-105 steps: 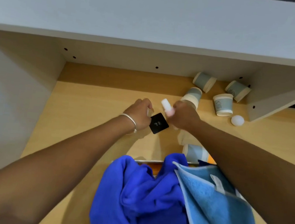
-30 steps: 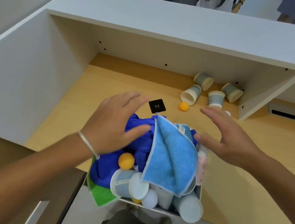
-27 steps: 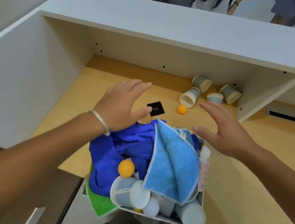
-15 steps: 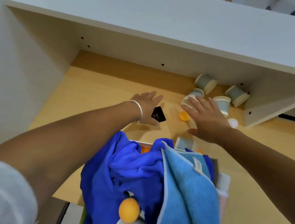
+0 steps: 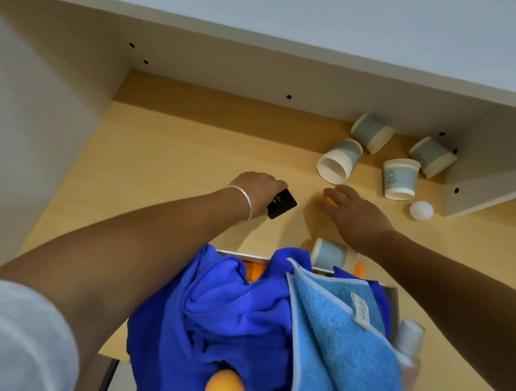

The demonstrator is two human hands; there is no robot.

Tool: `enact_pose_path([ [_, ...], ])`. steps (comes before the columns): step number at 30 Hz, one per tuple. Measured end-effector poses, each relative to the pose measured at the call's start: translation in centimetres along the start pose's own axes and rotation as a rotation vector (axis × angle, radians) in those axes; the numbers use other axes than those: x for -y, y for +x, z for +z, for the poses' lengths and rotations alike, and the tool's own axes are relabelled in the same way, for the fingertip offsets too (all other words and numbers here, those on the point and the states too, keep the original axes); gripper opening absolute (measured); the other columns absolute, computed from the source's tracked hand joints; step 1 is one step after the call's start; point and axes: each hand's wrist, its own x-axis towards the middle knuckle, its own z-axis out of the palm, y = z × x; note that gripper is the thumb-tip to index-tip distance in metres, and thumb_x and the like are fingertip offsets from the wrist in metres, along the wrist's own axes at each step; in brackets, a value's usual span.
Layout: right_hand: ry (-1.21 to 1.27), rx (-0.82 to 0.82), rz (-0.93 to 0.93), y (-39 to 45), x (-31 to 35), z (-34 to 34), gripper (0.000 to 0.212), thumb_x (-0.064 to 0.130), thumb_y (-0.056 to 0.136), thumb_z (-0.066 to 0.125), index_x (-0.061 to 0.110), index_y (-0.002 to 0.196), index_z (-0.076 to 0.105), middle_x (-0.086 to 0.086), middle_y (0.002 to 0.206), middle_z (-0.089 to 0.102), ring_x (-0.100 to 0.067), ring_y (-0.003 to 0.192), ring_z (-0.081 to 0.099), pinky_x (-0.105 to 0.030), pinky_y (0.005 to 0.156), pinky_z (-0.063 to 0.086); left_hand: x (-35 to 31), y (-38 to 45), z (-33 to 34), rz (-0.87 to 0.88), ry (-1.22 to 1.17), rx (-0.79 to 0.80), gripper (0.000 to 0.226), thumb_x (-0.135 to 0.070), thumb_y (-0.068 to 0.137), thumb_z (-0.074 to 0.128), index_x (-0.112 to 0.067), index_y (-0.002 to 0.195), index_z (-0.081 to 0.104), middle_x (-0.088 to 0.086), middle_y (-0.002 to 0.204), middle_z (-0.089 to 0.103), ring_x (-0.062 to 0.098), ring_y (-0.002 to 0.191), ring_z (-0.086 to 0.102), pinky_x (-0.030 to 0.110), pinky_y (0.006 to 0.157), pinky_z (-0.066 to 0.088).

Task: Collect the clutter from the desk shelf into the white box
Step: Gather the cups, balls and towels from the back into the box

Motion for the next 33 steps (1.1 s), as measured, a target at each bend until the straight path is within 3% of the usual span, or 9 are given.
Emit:
enact_pose_path([
  [2,-0.001,-0.022,0.014,-0.1,-0.1,0.1,0.066,0.013,0.087,0.064,0.022,0.145,0.031,-0.006,0.151,0.030,-0.027,0.135,0.031,-0.035,0.090,0.051,0.0,0.1,-0.1,0.025,0.024,0.003,0.046,-0.018,0.081,0.062,-0.025,0.125,0.050,0.005,0.116,0.058,0.027,0.097,0.060,0.038,0.076,0.052],
  [6,0.010,-0.025,0.068,-0.5,-0.3,0.5,0.060,0.012,0.086,0.064,0.018,0.140,0.039,-0.006,0.144,0.038,-0.026,0.126,0.038,-0.033,0.084,0.052,0.2,1.0,-0.9,0.096,0.138,0.086,0.061,-0.023,0.077,0.069,-0.028,0.132,0.045,0.002,0.132,0.044,0.027,0.104,0.058,0.041,0.080,0.054],
  [11,0.040,-0.071,0.096,-1.4,-0.9,0.2,0.053,0.017,0.088,0.064,0.021,0.137,0.044,-0.005,0.138,0.045,-0.024,0.119,0.045,-0.034,0.083,0.052,-0.7,2.3,-1.9,0.077,0.239,0.130,0.066,-0.026,0.062,0.082,-0.022,0.119,0.047,0.004,0.117,0.052,0.027,0.103,0.055,0.034,0.067,0.041],
  [15,0.064,-0.118,0.091,-2.5,-1.0,-0.4,0.054,0.013,0.087,0.064,0.023,0.137,0.045,-0.004,0.138,0.046,-0.023,0.119,0.045,-0.035,0.083,0.052,-1.0,2.6,-2.1,0.006,0.237,0.142,0.078,-0.026,0.053,0.088,-0.018,0.117,0.046,0.006,0.116,0.050,0.028,0.106,0.051,0.036,0.069,0.043],
  [20,0.140,-0.271,0.050,-3.9,-0.5,-2.3,0.046,0.011,0.088,0.063,0.020,0.132,0.052,-0.005,0.132,0.053,-0.025,0.117,0.050,-0.036,0.083,0.051,-0.4,1.1,-1.6,-0.007,0.040,0.038,0.050,-0.027,0.068,0.077,-0.021,0.097,0.037,0.005,0.098,0.061,0.024,0.075,0.050,0.031,0.061,0.041],
  [22,0.153,-0.344,0.026,-4.7,0.0,-3.9,0.042,0.014,0.087,0.065,0.018,0.128,0.056,-0.005,0.128,0.057,-0.025,0.113,0.052,-0.036,0.082,0.049,-0.1,-0.3,-1.8,-0.042,-0.067,-0.024,0.037,-0.025,0.076,0.071,-0.025,0.100,0.042,0.002,0.099,0.063,0.023,0.075,0.051,0.029,0.060,0.038],
  [25,0.208,-0.465,-0.033,-6.5,1.0,-6.6,0.038,0.016,0.085,0.067,0.014,0.122,0.060,-0.009,0.121,0.062,-0.029,0.105,0.058,-0.038,0.079,0.048,0.2,-3.3,-3.5,-0.118,-0.316,-0.139,0.027,-0.020,0.079,0.070,-0.028,0.095,0.049,-0.001,0.099,0.066,0.022,0.082,0.058,0.030,0.067,0.047],
  [29,0.429,-0.573,-0.005,-9.6,2.7,-10.0,0.037,0.030,0.091,0.059,0.024,0.127,0.056,0.000,0.127,0.059,-0.021,0.113,0.055,-0.038,0.084,0.049,0.1,-9.6,-7.5,-0.231,-0.662,-0.379,0.028,-0.018,0.076,0.076,-0.028,0.094,0.057,-0.006,0.086,0.063,0.014,0.079,0.063,0.031,0.067,0.054],
  [33,0.640,-0.670,-0.099,-14.1,5.1,-12.5,0.038,0.037,0.089,0.058,0.028,0.126,0.057,0.008,0.122,0.062,-0.013,0.111,0.056,-0.038,0.088,0.049,-1.3,-18.3,-10.6,-0.219,-0.843,-0.561,0.028,-0.017,0.078,0.075,-0.032,0.097,0.061,-0.009,0.079,0.059,0.003,0.068,0.058,0.022,0.065,0.051],
])
